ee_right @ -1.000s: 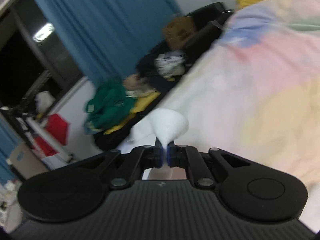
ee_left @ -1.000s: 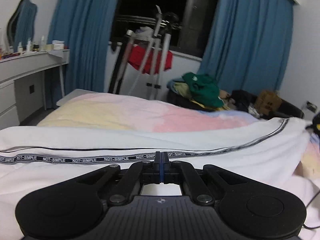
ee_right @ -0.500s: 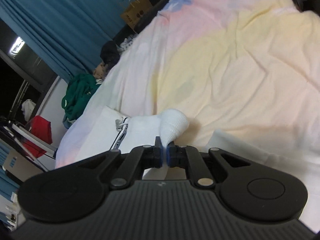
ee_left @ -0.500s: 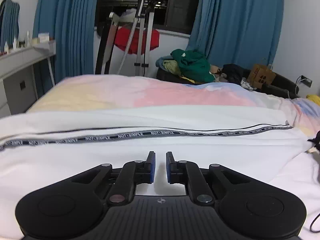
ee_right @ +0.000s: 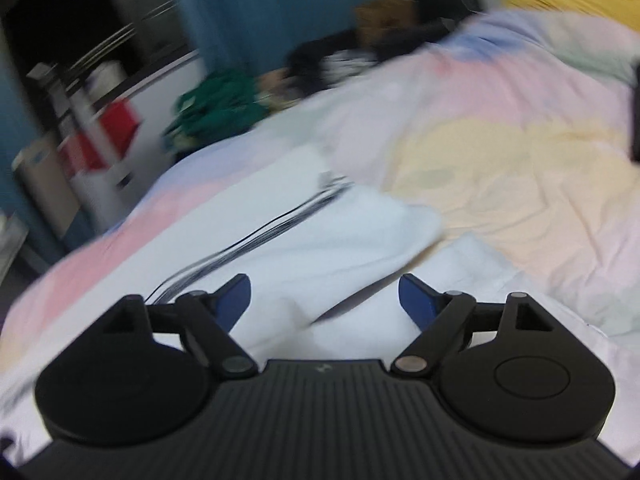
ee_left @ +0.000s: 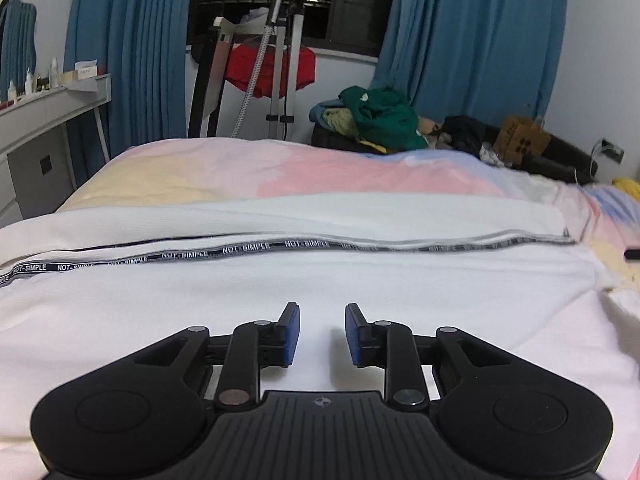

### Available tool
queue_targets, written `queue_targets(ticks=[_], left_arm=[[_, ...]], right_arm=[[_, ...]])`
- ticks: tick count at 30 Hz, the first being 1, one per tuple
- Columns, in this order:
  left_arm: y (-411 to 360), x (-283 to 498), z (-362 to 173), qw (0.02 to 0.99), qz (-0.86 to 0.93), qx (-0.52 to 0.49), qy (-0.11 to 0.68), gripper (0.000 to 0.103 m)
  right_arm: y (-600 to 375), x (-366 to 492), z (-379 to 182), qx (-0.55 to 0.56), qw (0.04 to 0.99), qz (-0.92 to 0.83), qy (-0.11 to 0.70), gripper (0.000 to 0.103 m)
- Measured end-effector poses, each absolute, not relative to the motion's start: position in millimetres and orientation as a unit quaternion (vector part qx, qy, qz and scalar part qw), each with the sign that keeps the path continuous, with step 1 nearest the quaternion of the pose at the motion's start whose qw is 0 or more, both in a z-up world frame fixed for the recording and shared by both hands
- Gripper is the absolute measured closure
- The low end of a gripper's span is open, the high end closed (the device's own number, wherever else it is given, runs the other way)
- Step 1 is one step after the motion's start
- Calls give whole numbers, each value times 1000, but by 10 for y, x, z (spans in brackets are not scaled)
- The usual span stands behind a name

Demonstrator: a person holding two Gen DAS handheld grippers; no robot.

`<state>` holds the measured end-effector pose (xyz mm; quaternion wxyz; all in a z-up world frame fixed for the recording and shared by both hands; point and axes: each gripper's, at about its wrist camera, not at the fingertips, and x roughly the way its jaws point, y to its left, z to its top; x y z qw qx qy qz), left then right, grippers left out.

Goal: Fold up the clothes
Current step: 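Open both grippers and release the folded sweatpants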

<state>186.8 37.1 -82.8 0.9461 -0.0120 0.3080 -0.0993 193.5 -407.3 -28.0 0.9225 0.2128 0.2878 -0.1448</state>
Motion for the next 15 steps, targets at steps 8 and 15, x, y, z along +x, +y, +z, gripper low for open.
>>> queue_targets(ticks=[8,15], left_arm=[[326,1496,-651,953,-84,11,292,20],[498,1174,-549,951,-30,2,307,8]], right_arm=[[-3465,1342,155,158,953,-53,253,17],[-3305,1031,274,131,965,-20,226,17]])
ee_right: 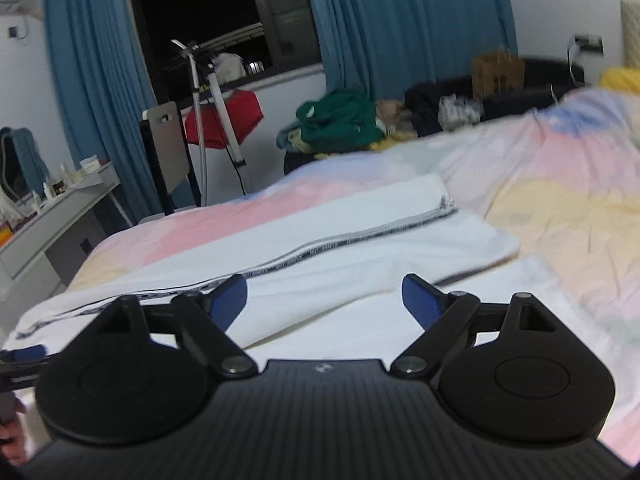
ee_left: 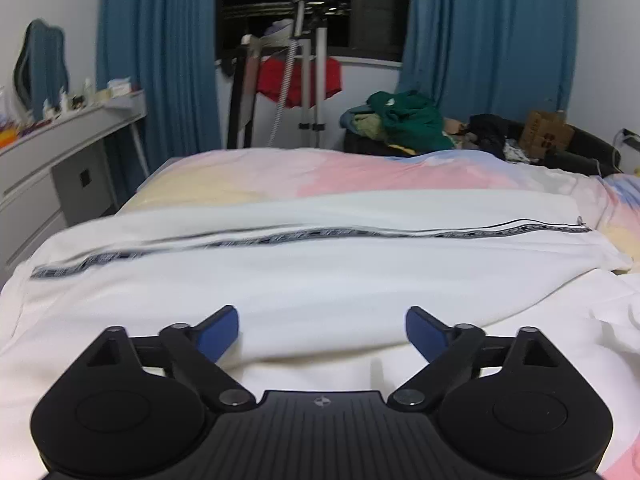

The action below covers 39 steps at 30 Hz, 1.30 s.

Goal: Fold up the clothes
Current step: 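Open both grippers and release the folded sweatpants, then grasp the elastic waistband with the left gripper while the right gripper grasps a ribbed cuff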

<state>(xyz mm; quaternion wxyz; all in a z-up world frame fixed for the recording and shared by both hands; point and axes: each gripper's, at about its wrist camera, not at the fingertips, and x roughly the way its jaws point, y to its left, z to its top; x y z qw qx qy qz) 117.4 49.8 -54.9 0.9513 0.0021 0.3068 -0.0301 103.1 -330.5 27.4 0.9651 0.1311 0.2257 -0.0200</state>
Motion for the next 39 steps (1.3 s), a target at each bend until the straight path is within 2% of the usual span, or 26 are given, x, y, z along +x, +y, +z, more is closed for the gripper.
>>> queue_targets(ticks=[6,16,24,27,33,39], left_arm=[[784,920,-403,942,21,-38,334,6],[2312,286,77,870,152,-275,379,5],[3148,-169,-343,755,226,-470,398,6],[3237,-253,-576,721,223,-528,390,11],[3151,-214,-710,721,207,-542,380,11],[3117,-246,-740,736,206,-530,368,11]], right_arm=[[-3398,1049,208,145,962,-6,230,17],[-3784,1024,34,199,944,-88,246,17],[-4292,830,-119,321,903,-169,228,17],[-4549,664,-180,372,879,-211,210,17],[-5047,135,-397,453,809,-336,169,17],[-5203,111,-768,504,762,-344,218,16]])
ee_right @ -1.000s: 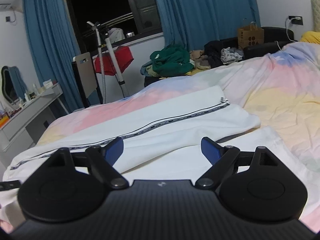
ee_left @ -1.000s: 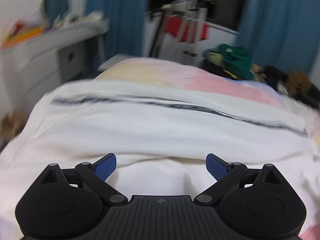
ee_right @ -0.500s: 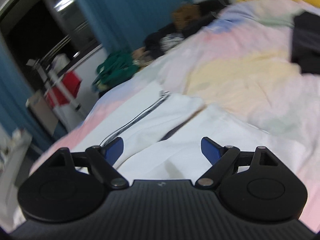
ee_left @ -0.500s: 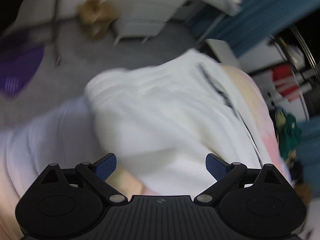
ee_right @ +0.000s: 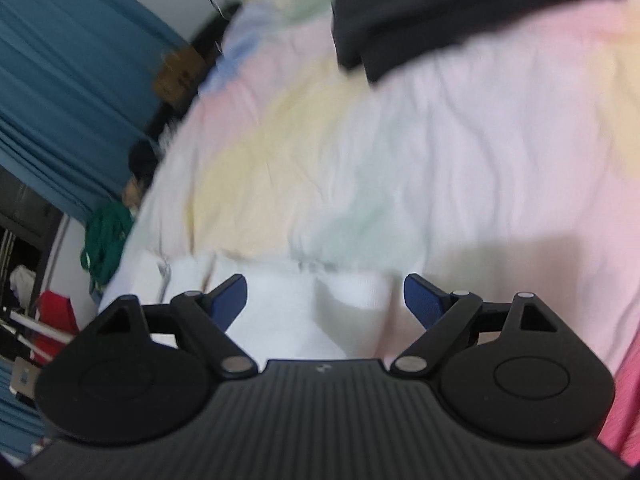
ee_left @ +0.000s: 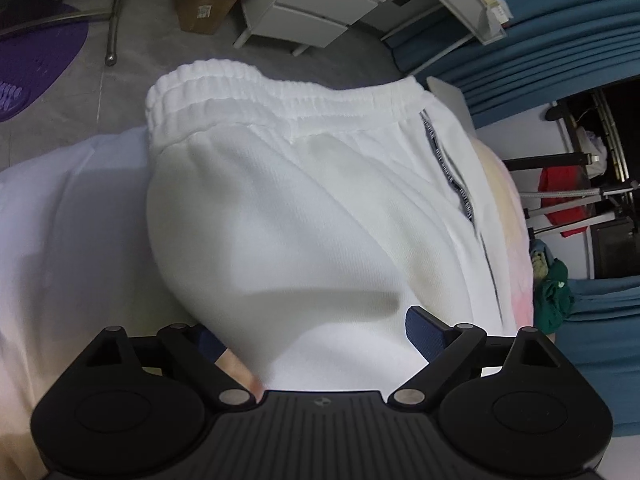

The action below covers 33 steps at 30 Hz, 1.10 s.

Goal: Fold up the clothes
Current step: 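Grasp the elastic waistband with the left gripper while the right gripper grasps a ribbed cuff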

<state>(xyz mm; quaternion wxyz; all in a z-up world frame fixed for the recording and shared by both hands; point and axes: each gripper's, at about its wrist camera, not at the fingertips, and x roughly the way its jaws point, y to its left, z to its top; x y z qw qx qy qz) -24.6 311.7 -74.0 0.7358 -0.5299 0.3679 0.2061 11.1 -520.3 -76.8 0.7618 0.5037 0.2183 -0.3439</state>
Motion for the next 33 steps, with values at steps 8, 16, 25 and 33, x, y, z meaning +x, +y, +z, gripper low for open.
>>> queue_targets(ticks=[8,16,25,33], left_arm=[[3119,-248,-775,741,198,-538,349,10],[3147,-116,-817,739,196,-546,343,9],[3152,-88,-821,738,197,-548,342,9],[3167,-102,-810,737,198,-550,339,9]], right_arm=[[-5136,464,-995,549,745,-282,253,15],[-4923,617,-748,491,805,-244,227,17],[-5030,498,-1051,533,739,-311,270,17],[-5076,442,-1203,599,711,-274,246,15]])
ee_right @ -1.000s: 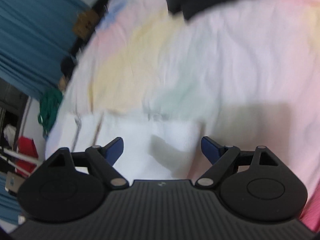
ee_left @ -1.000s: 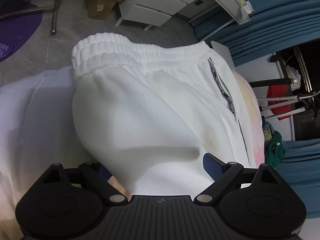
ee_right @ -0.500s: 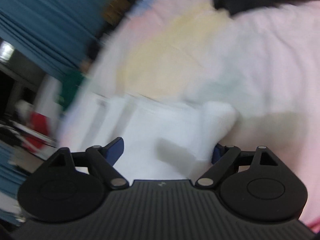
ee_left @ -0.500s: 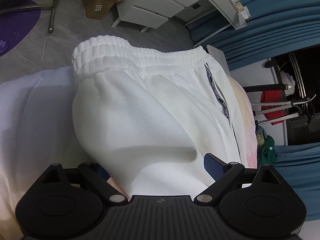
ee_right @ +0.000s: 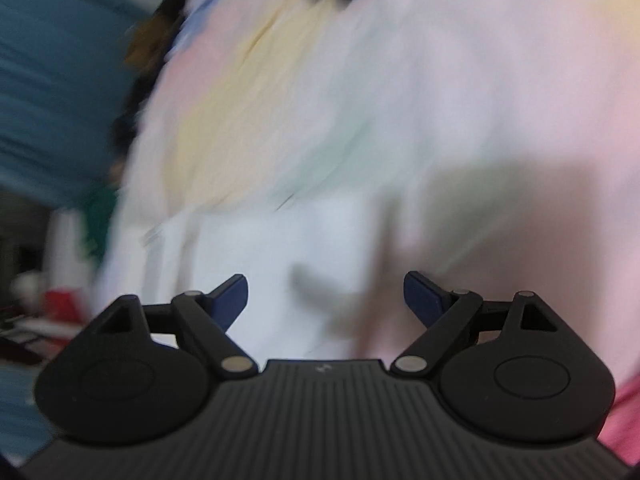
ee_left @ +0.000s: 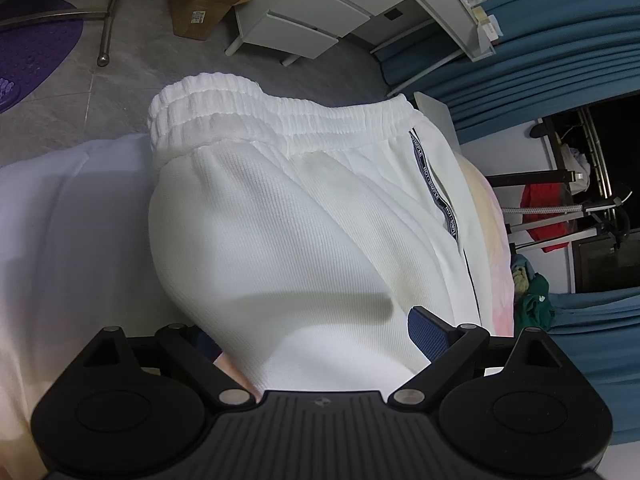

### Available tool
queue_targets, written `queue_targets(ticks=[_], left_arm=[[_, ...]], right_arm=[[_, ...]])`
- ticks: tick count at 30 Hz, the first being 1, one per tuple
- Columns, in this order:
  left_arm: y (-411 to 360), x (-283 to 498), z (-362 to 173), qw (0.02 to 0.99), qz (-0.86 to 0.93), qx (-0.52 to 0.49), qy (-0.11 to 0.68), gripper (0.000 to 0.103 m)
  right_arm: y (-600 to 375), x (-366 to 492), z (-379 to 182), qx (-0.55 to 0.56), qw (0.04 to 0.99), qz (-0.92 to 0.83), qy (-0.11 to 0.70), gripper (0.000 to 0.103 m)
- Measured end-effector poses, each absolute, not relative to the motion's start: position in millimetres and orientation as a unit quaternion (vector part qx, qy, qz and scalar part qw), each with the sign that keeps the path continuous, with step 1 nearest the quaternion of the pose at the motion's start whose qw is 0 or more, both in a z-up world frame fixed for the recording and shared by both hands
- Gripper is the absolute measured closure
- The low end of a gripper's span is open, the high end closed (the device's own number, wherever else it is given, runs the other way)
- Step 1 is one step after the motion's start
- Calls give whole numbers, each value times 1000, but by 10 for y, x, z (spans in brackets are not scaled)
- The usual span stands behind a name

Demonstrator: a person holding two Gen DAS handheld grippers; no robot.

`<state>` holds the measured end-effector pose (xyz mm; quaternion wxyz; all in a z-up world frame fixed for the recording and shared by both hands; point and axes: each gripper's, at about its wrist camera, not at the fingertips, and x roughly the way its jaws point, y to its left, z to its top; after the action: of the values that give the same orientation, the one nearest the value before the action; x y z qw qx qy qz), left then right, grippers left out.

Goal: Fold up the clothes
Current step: 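Grasp the elastic waistband with the left gripper while the right gripper grasps a ribbed cuff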

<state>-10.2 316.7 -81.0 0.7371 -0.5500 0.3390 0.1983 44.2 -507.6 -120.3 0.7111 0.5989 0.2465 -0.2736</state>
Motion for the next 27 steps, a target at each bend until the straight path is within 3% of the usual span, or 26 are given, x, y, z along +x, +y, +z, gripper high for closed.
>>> queue_targets(ticks=[4,11,13,16,17,19,20,22,27], left_arm=[[3167,-124,-774,745,200,-544,331,9],[3213,-195,-745,756,187,-549,303,10],[3243,-223,-767,753,181,-561,293,10],[3288,-270,-804,747,171,-581,275,11],[3303,-285,-816,745,168,-587,270,12],[3331,-316,-839,740,162,-599,258,14],[3340,-332,-845,740,160,-602,254,20],[3356,-356,-864,737,161,-608,248,28],[3388,-380,-931,725,174,-618,249,48]], right_arm=[[-4955,597,-1269,668,699,-136,215,15],[-5007,588,-1300,666,697,-160,212,15],[-5050,589,-1378,674,685,-172,216,21],[-5055,628,-1347,657,697,-190,215,34],[-5051,640,-1315,649,704,-196,213,43],[-5057,644,-1241,633,714,-215,206,72],[-5086,617,-1222,630,717,-226,196,91],[-5118,568,-1175,625,723,-239,174,97],[-5126,624,-1132,603,737,-255,168,97]])
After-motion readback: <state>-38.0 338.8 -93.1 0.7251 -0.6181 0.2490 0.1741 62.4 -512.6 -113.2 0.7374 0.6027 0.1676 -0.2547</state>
